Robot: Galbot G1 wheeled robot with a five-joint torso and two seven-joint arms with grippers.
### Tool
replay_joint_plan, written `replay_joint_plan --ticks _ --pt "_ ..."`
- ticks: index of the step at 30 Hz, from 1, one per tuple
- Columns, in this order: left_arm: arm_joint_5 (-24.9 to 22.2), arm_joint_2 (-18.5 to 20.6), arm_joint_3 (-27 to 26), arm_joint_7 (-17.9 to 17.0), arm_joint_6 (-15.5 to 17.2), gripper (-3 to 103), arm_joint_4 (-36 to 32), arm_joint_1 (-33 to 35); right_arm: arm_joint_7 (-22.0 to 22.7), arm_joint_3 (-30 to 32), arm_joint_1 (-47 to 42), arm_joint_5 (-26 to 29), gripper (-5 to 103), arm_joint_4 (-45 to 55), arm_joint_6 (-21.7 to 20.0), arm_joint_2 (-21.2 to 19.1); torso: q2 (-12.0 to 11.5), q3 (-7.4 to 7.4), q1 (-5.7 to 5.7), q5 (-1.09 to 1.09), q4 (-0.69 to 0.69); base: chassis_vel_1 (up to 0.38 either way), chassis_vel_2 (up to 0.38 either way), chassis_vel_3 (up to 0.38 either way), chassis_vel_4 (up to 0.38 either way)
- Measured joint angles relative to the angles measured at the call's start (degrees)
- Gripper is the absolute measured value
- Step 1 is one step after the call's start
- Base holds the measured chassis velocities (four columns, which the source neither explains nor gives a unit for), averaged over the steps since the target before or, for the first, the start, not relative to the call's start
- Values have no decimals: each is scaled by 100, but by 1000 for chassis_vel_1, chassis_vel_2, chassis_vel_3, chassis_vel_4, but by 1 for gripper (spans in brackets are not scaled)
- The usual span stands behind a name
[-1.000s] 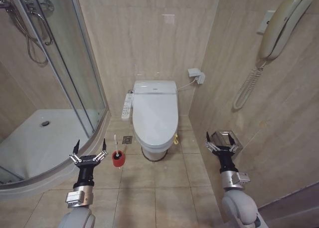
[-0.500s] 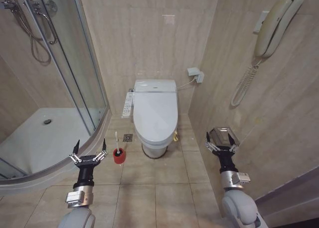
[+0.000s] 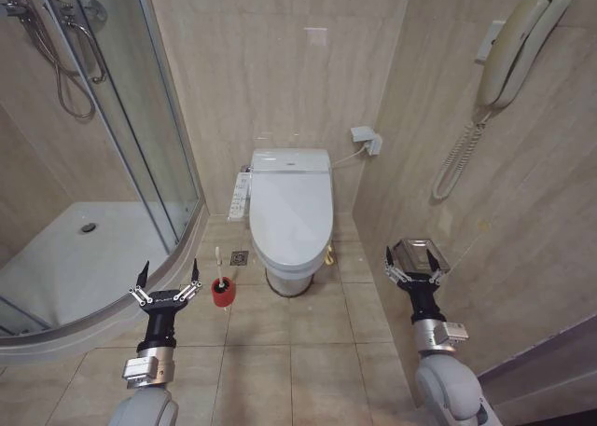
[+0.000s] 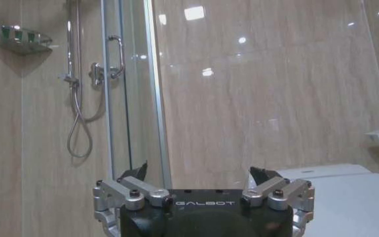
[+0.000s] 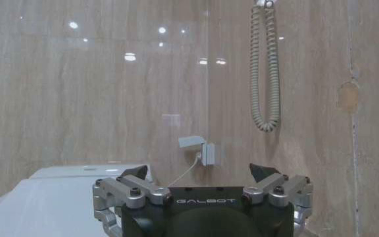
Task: Open the toilet lid, clean the toilet bowl with a toilet brush, close the toilet lid, and flush.
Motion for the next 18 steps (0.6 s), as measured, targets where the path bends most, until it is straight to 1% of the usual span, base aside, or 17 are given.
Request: replay_joint_plan --ticks 14,18 --pt "0 0 0 0 0 100 0 0 0 0 0 0 100 0 0 0 0 0 0 0 -1 0 0 0 0" --pt "0 0 0 0 0 100 0 0 0 0 0 0 100 0 0 0 0 0 0 0 2 0 0 0 0"
